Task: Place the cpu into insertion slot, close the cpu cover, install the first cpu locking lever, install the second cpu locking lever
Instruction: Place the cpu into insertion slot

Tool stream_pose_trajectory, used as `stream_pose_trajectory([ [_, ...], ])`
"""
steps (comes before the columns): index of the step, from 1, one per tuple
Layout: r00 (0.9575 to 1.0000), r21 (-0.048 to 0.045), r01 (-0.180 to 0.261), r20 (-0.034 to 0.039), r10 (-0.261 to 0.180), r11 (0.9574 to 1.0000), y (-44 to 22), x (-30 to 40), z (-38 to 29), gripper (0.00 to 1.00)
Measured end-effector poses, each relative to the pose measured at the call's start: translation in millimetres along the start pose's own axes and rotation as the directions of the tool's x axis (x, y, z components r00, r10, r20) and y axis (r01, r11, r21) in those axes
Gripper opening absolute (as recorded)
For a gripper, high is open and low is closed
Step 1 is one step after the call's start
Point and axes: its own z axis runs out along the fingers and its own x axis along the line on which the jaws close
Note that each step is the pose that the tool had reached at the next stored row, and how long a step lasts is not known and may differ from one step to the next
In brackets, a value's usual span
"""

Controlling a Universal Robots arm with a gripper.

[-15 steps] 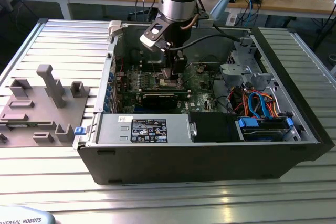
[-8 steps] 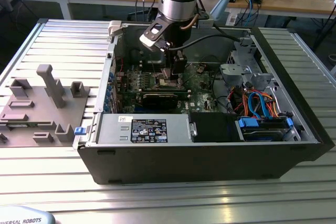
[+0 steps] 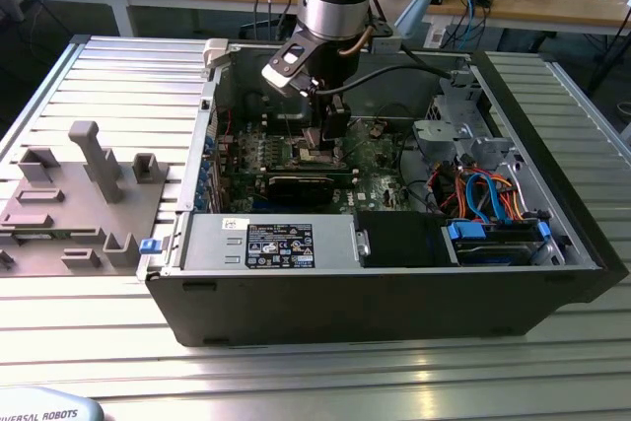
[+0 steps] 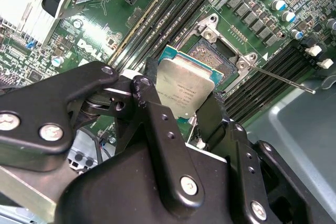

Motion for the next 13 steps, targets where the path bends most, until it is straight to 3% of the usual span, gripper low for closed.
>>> stream_pose_trajectory([
  [13, 0.9999, 0.0004, -0.017, -0.0001, 0.017, 0.9999, 0.0, 0.0, 0.2, 0.54],
])
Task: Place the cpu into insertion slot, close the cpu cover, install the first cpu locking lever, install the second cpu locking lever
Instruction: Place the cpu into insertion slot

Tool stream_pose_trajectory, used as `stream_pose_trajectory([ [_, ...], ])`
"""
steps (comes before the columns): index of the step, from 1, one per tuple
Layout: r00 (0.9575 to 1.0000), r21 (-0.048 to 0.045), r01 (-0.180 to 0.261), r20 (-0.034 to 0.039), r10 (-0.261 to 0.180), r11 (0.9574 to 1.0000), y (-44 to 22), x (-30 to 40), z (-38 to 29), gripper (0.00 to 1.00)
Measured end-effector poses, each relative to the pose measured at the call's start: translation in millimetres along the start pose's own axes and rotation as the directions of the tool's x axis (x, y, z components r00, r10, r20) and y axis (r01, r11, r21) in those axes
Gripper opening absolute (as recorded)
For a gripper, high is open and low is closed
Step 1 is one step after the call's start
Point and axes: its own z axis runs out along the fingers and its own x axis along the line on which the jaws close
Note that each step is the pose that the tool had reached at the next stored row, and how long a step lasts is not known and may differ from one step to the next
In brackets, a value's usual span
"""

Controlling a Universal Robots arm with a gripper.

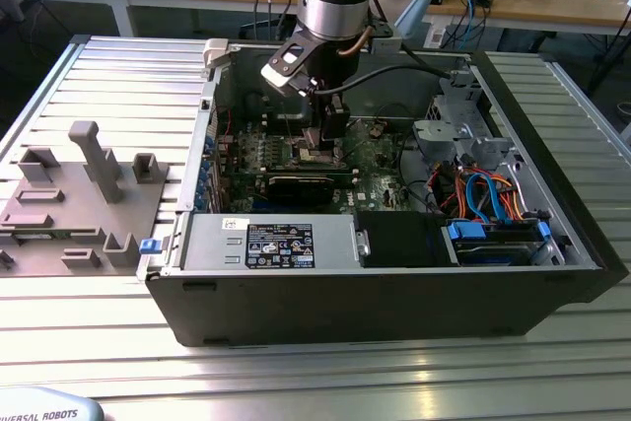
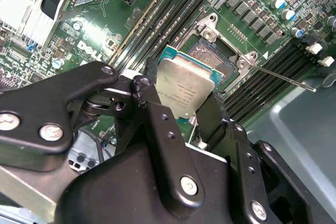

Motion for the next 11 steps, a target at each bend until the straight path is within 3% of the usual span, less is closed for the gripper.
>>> stream_pose_trajectory([
  [11, 0.9999, 0.0004, -0.014, -0.0001, 0.014, 0.9999, 0.0, 0.0, 0.2, 0.54],
])
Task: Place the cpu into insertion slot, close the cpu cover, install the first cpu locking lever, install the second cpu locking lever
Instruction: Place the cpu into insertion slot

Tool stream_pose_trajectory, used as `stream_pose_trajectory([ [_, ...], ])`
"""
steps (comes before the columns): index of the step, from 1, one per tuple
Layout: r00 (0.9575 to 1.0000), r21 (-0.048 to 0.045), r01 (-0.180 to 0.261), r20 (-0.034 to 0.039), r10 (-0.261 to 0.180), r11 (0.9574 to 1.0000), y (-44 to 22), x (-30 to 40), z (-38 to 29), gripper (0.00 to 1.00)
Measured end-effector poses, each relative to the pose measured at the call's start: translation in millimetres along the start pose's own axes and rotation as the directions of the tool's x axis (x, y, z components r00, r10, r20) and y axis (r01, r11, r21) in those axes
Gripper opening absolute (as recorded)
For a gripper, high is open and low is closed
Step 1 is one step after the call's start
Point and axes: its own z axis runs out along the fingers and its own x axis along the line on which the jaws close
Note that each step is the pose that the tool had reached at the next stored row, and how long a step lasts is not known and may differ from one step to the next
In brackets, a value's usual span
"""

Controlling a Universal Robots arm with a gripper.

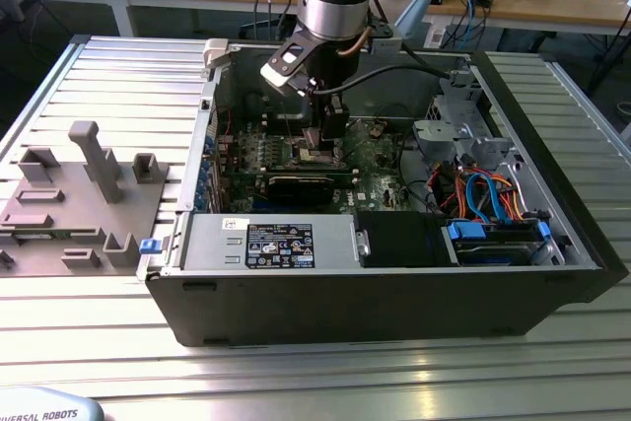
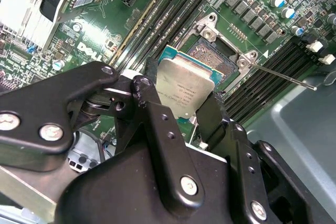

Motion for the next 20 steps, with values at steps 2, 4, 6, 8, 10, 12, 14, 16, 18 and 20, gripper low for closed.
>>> stream_pose_trajectory([
  [2, 1.0, 0.0001, -0.002, 0.0, 0.002, 1.0, 0.0, 0.0, 0.0, 0.54],
  [4, 1.0, 0.0002, -0.005, 0.0, 0.005, 1.0, 0.0, 0.0, 0.0, 0.54],
  [6, 1.0, 0.0002, -0.007, 0.0, 0.007, 1.0, 0.0, 0.0, 0.1, 0.54],
  [8, 1.0, 0.0002, -0.01, 0.0, 0.01, 1.0, 0.0, 0.0, 0.1, 0.54],
  [10, 0.9999, 0.0003, -0.011, 0.0, 0.011, 0.9999, 0.0, 0.0, 0.1, 0.54],
  [12, 0.9999, 0.0004, -0.015, 0.0, 0.015, 0.9999, 0.0, 0.0, 0.2, 0.54],
  [14, 0.9999, 0.0004, -0.017, -0.0001, 0.017, 0.9999, 0.0, 0.0, 0.2, 0.54],
  [16, 0.9998, 0.0005, -0.02, -0.0001, 0.02, 0.9998, 0.0, 0.0, 0.3, 0.54],
  [18, 0.9997, 0.0006, -0.023, -0.0001, 0.023, 0.9997, 0.0, 0.0, 0.3, 0.54],
  [20, 0.9997, 0.0006, -0.026, -0.0001, 0.026, 0.9997, 0.0, 0.0, 0.4, 0.54],
])
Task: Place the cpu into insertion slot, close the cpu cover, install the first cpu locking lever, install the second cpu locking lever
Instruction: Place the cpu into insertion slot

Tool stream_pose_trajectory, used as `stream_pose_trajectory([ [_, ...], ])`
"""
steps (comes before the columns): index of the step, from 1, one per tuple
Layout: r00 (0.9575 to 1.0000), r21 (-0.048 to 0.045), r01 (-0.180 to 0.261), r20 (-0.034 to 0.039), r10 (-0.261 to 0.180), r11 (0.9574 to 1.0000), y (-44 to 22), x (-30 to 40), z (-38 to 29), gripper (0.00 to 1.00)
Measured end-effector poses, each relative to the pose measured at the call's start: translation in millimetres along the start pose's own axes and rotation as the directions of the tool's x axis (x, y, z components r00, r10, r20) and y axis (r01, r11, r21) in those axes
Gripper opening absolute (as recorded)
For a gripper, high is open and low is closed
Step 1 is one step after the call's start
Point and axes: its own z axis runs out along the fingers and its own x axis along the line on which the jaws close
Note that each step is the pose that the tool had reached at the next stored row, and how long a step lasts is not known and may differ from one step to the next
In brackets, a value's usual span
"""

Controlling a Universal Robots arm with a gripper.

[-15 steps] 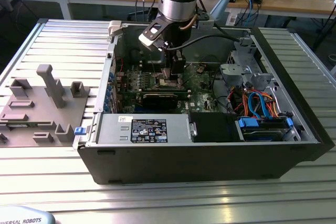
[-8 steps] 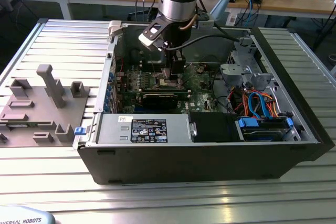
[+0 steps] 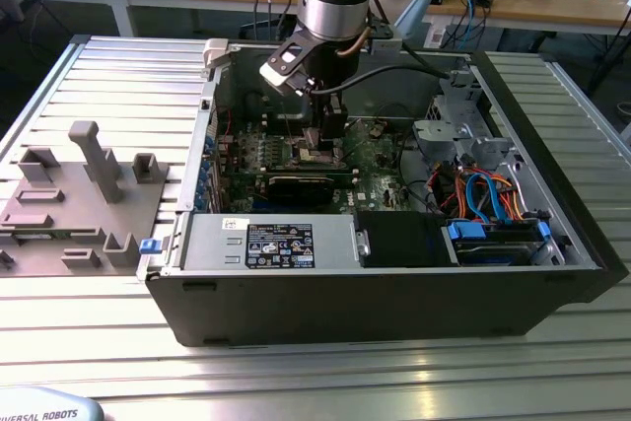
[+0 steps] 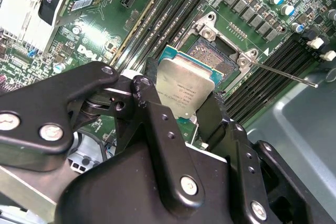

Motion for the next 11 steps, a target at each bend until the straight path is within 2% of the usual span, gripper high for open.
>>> stream_pose_trajectory([
  [11, 0.9999, 0.0004, -0.014, 0.0, 0.014, 0.9999, 0.0, 0.0, 0.2, 0.54],
])
